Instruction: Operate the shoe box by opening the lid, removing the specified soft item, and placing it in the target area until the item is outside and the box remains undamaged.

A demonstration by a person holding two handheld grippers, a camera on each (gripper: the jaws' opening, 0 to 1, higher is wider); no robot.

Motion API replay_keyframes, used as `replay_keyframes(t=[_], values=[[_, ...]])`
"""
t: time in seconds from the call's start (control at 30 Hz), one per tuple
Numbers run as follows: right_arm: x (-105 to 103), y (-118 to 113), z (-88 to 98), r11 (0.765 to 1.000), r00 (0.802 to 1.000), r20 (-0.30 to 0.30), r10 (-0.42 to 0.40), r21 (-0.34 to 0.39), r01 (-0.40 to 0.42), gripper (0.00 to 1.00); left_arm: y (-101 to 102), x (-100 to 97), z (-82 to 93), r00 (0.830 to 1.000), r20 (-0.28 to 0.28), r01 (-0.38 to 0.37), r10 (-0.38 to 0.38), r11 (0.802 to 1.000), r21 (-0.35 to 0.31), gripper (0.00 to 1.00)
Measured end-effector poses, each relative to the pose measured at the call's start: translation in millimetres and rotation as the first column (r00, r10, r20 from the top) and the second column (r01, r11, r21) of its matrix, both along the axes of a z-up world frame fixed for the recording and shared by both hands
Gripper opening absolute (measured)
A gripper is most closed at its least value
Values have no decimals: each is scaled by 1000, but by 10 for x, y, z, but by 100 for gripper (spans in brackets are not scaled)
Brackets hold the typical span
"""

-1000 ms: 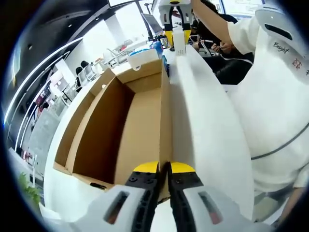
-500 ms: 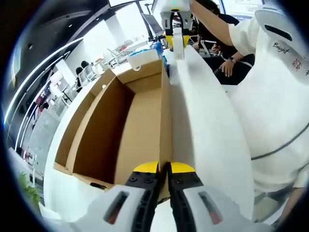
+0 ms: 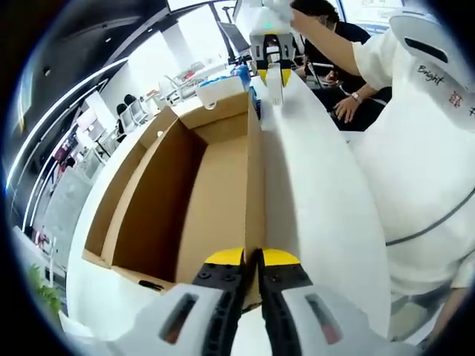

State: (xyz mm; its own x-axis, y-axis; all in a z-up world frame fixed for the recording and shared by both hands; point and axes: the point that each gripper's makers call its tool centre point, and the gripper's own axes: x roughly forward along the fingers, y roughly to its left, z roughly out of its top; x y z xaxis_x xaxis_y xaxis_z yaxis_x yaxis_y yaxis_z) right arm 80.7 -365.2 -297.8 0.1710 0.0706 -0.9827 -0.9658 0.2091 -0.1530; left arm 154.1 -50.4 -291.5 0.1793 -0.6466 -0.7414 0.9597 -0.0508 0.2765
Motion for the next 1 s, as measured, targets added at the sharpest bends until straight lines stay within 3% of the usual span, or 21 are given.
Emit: replay_keyframes(t=[0.2,0.43,0.67,1.0], values=[[58,6,-69,999,1000,24,1,34,-1,21,2,1,0,1000,2,-1,1,1000,-1,6],[62,-58,-179,1000,1000,22,-22,15,21,21,5,1,0,1000,0,-1,1,1000,-1,6],[118,-44,-238,1000,998,65,22,16,-23,21,4,-3,-1,1000,1,0,0,1000,0,6],[127,-78,-279,999,996,78,39,0,-39,21,4,-1,1,1000,3,-1,1,1000,-3,6]])
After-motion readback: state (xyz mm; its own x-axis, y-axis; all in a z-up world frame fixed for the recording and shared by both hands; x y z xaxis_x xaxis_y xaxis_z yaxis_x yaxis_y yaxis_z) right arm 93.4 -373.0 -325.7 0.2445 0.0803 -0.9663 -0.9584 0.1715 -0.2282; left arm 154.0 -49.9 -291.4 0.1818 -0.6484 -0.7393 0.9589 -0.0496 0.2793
